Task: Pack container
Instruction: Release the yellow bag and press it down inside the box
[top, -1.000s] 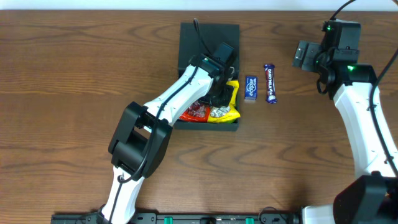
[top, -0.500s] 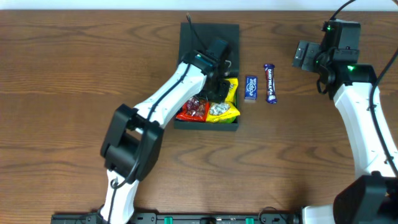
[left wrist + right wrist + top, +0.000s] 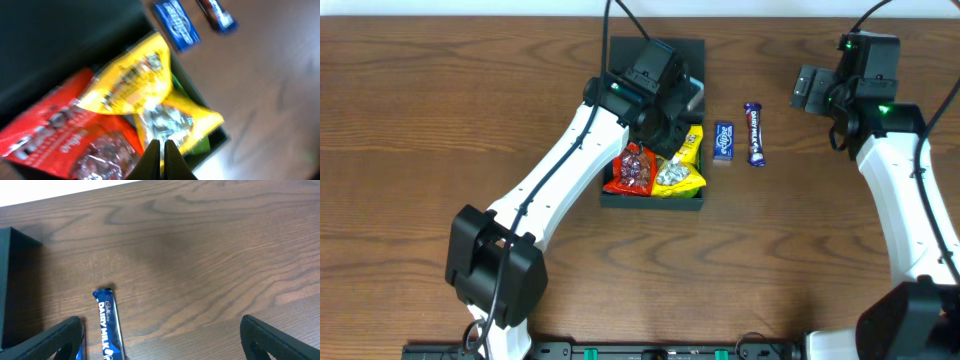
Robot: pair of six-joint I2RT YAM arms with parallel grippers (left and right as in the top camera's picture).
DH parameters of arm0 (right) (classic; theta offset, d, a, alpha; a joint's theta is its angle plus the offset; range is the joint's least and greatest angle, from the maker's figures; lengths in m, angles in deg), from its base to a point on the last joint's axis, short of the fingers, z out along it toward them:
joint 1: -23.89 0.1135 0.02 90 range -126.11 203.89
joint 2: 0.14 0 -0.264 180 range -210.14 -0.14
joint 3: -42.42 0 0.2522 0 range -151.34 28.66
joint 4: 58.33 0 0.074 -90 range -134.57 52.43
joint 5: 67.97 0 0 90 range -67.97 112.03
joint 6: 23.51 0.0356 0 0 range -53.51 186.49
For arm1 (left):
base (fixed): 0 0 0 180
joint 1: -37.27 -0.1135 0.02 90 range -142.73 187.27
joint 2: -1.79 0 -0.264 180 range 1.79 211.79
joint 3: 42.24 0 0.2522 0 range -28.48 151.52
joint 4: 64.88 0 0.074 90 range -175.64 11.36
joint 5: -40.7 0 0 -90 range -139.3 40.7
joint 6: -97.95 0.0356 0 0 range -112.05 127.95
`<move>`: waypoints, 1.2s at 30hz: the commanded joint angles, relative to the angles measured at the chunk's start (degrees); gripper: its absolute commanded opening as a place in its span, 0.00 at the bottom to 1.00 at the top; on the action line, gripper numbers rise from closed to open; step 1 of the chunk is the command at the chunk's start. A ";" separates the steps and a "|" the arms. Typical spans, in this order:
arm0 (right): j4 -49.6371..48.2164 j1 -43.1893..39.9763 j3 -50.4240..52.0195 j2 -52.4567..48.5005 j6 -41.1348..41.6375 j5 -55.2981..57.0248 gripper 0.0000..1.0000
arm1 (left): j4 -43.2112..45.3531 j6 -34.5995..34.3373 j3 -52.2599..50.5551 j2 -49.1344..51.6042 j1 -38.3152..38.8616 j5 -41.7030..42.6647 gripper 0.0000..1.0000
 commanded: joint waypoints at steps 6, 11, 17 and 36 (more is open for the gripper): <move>-0.15 -0.61 -0.22 -0.15 0.61 0.55 0.99 | -4.52 16.35 -1.14 3.45 2.03 9.33 0.06; -0.17 -0.61 -0.22 -0.15 0.59 0.55 0.99 | -3.50 17.68 -1.29 5.49 2.97 10.21 0.06; -0.20 -0.61 -0.22 -0.15 0.61 0.55 0.99 | -2.58 17.64 -1.29 9.01 3.74 9.94 0.06; -0.15 -0.61 -0.22 -0.15 0.59 0.55 0.99 | 1.79 14.12 -1.31 15.19 3.76 5.38 0.06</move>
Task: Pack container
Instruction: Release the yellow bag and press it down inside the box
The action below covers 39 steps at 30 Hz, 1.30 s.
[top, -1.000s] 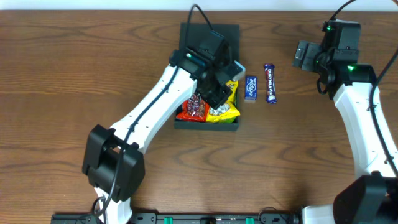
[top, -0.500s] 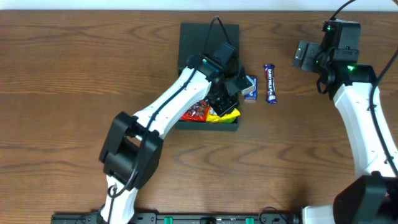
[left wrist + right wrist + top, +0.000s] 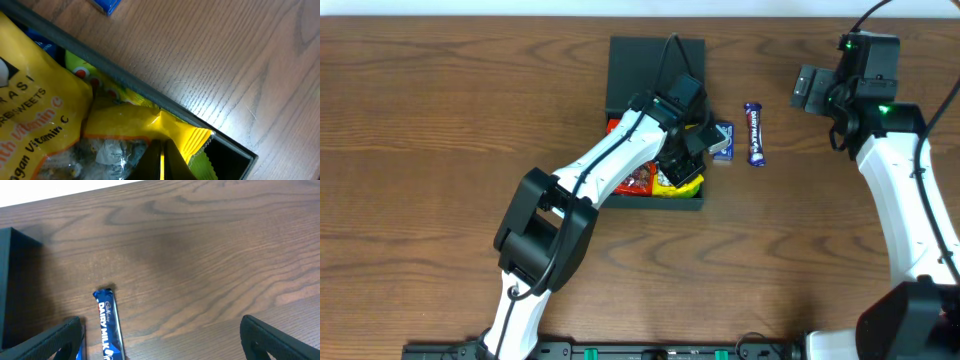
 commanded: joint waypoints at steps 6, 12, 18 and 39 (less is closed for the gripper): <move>-0.17 -0.61 -0.22 -0.15 0.59 0.57 0.99 | -0.57 -0.79 -1.14 2.34 0.31 -1.44 0.06; -0.17 -0.61 -0.22 -0.15 0.59 0.57 0.99 | -0.52 -0.79 -2.14 2.64 0.35 -1.57 0.06; -0.17 -0.61 -0.22 -0.15 0.59 0.57 0.99 | -0.52 -0.76 -2.99 2.64 0.35 -1.68 0.06; 0.09 -0.61 -0.22 -0.15 0.59 0.57 0.99 | -5.57 -1.29 6.86 -10.93 -2.47 -21.11 0.06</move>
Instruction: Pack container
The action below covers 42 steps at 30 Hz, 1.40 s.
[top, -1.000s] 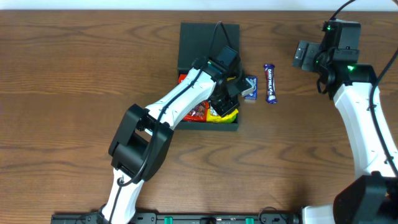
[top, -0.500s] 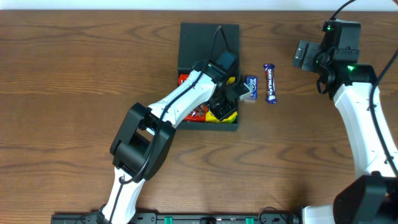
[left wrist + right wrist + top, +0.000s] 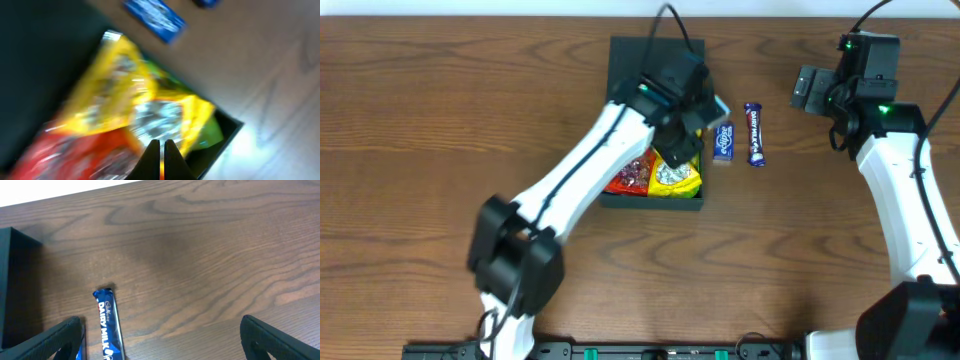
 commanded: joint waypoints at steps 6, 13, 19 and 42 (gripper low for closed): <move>0.07 -0.61 -0.22 -0.15 0.59 0.57 0.99 | 0.31 -3.34 -2.23 0.28 -7.28 -7.82 0.06; 0.02 -0.61 -0.22 -0.15 0.61 0.57 0.99 | 1.99 -3.41 -4.81 3.19 -10.97 -0.07 0.06; 0.02 -0.61 -0.22 -0.15 0.61 0.57 0.99 | 3.89 -3.23 -6.88 5.18 -10.47 0.85 0.06; -0.15 -0.61 -0.22 -0.15 0.59 0.57 0.99 | 3.48 -3.69 -6.60 11.80 -10.78 -0.85 0.06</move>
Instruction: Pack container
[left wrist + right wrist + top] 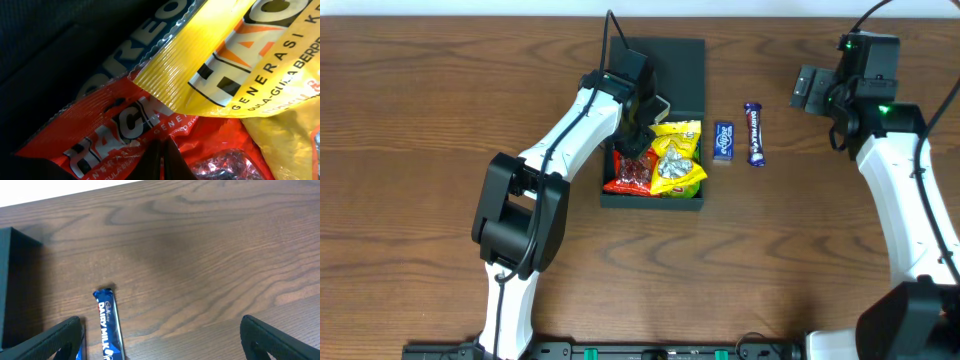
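Note:
The black container (pixel 685 60) holds a red snack bag (pixel 630 178), two yellow bags (pixel 677 150) and a dark Oreo pack (pixel 150 35). My left gripper (pixel 161 159) is shut, with its tips low on the red bag (pixel 115 130) at the container's left side (pixel 636 138). A small blue bar (pixel 723 142) and a Dairy Milk bar (pixel 754 133) lie on the table to the right of the container. My right gripper (pixel 162 340) stands open above the table, and the Dairy Milk bar (pixel 107 325) lies just inside its left finger.
Brown wooden table (pixel 440 150) all round. The container's corner (pixel 15 280) shows at the left of the right wrist view. The right arm (pixel 900 170) stretches along the table's right side.
My left gripper was above the container's upper right, near the blue bar. Now it is down on the red bag at the container's left side. The right arm and both bars are unmoved.
My left gripper, shut throughout, was first over the bags in the container. Then it was low at the yellow bag's corner by the right wall, then higher at the upper right, and now on the red bag. The right gripper stayed open and still.

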Robot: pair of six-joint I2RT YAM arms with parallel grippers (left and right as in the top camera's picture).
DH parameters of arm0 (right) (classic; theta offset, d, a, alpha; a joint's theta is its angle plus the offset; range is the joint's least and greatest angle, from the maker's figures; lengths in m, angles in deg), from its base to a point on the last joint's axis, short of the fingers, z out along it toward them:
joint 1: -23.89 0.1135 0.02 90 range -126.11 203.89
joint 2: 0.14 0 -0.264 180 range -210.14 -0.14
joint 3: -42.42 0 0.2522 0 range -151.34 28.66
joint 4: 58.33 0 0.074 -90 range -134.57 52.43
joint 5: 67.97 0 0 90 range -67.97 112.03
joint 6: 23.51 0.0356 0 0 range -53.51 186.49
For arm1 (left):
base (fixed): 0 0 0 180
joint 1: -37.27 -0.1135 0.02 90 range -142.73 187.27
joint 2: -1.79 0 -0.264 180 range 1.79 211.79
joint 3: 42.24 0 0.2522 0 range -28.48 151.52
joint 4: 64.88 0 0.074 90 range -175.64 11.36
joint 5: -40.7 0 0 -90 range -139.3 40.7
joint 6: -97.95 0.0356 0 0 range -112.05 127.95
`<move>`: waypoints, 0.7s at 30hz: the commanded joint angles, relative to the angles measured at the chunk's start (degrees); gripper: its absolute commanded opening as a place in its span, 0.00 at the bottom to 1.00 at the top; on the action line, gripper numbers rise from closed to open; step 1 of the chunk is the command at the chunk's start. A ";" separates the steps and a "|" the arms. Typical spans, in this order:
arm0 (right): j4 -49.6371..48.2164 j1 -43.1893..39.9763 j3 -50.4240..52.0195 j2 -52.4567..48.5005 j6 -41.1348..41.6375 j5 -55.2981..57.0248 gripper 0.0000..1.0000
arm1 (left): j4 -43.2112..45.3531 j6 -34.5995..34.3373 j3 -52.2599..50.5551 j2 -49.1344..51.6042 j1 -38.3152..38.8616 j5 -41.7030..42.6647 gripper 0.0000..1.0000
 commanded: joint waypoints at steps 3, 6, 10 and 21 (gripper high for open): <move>-0.13 -0.61 -0.22 -0.15 0.57 -0.07 0.99 | -0.68 -0.46 0.57 -1.49 -0.26 -0.46 0.06; 0.07 -0.61 -0.22 -0.15 0.22 -1.90 0.99 | -0.55 -0.46 1.99 -4.70 -0.48 -0.46 0.06; 0.11 -0.44 -0.07 -0.39 -2.38 -7.26 0.99 | 0.52 -0.44 2.71 -9.99 -1.20 -0.46 0.06; 0.55 2.67 -0.04 -5.97 -2.45 -8.52 0.90 | 1.88 -0.44 2.71 -22.27 -8.37 -0.42 0.06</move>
